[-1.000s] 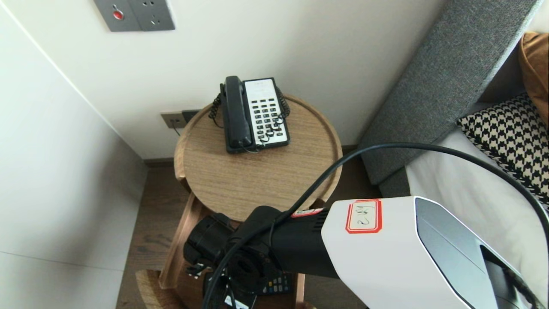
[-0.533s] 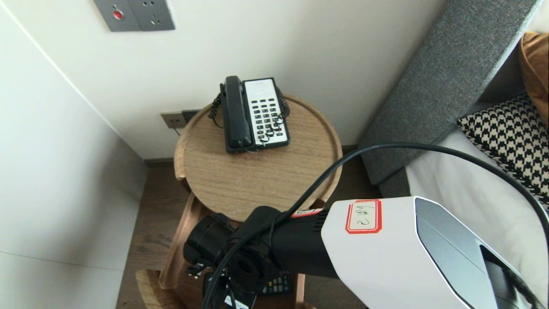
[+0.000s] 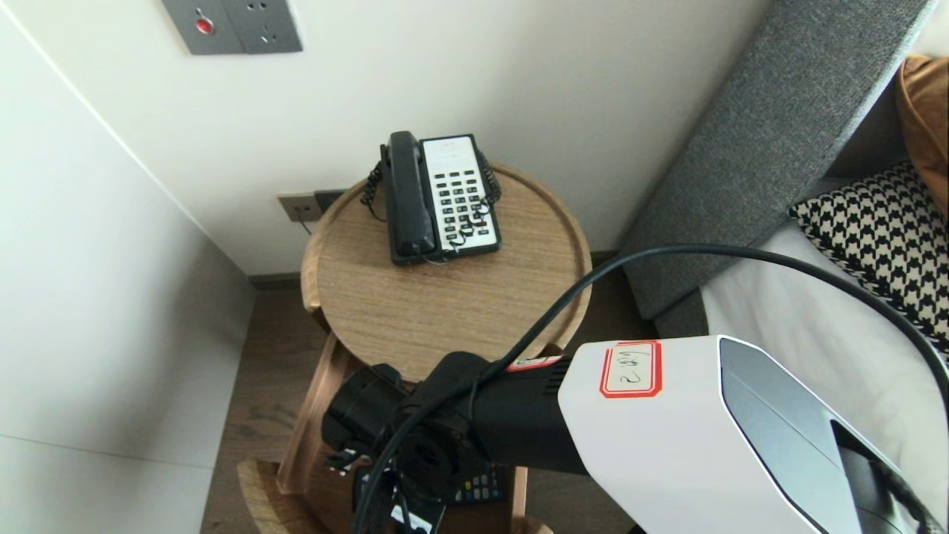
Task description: Take the remote control out of the drawer one by one and place them on the table
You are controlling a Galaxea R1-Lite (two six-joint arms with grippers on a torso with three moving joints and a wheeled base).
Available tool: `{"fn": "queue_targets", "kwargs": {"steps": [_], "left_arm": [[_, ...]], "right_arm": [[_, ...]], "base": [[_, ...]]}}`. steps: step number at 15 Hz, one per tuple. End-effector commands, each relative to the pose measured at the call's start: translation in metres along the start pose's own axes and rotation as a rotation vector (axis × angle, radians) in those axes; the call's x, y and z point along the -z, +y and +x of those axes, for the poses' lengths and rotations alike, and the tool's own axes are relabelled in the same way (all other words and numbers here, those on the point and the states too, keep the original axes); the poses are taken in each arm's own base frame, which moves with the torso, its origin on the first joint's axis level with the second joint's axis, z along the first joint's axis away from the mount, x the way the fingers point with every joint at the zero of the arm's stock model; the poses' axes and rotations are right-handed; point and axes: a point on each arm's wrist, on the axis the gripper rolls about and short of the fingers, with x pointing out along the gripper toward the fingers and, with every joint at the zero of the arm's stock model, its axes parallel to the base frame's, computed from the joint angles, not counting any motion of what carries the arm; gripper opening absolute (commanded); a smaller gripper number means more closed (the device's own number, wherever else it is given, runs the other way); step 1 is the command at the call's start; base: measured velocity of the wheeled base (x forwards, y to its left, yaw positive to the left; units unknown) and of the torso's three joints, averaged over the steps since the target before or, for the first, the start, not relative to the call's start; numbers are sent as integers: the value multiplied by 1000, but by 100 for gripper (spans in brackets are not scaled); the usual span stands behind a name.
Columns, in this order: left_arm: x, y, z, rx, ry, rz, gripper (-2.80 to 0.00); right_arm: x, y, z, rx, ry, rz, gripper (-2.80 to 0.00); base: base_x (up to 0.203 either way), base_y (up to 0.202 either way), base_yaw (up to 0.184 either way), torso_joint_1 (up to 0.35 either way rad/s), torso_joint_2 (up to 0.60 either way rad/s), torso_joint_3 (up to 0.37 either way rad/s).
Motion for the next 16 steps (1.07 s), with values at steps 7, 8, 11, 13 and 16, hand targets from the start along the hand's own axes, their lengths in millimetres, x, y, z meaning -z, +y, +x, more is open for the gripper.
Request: {"fn": "queue_targets", "kwargs": {"steps": [7,8,11,13,16], "left_arm": [[11,0,1,0,35,0,-280],[11,0,1,0,35,0,-280],[11,0,1,0,35,0,-280],[11,0,1,0,35,0,-280],[11,0,1,0,35,0,-280]], "right_arm": [[0,1,8,1,6,-2,0],[0,1,8,1,6,-2,0],[0,1,8,1,6,-2,0],[0,2,8,1,6,-3,0],[0,1,7,1,4,-3,-280]], "base": [[0,0,0,0,0,0],[0,0,0,0,0,0],[0,0,0,0,0,0],[0,0,0,0,0,0],[0,0,0,0,0,0]]}}
